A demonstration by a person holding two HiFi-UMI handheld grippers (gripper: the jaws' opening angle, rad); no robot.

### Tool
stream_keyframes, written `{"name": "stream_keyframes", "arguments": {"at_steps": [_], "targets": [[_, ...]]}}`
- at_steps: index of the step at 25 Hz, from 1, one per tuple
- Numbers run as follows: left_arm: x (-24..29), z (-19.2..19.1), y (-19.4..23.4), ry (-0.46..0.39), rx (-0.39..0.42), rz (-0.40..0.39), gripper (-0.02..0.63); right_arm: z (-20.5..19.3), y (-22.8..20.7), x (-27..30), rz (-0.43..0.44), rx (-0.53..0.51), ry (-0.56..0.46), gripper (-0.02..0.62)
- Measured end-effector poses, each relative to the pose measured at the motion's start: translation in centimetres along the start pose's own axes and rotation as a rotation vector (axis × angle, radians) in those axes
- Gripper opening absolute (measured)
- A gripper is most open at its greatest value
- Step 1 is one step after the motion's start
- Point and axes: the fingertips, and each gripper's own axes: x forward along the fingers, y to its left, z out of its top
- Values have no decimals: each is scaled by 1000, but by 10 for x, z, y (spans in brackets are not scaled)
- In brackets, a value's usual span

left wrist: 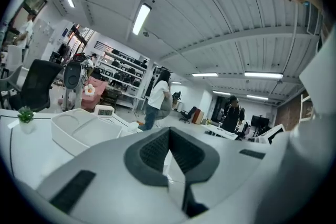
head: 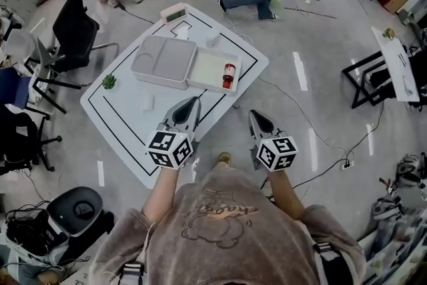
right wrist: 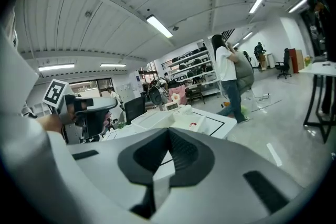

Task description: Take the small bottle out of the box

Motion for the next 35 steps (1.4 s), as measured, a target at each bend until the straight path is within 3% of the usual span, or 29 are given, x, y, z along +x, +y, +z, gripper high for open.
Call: {"name": "stream_keyframes", "arguments": {"at_steps": [10, 18, 28, 35], "targets": [[62, 6, 7, -16, -21, 52, 6, 30, -57, 36, 46, -18, 14, -4], [79, 17, 18, -25, 6, 77, 6, 33, -67, 51, 67, 4, 15, -5], [106, 43, 22, -39, 54, 16, 6, 46, -79, 49, 9, 35, -25, -3], [109, 36, 25, -8, 23, -14, 6, 49, -77, 47, -33, 52, -47, -5]]}}
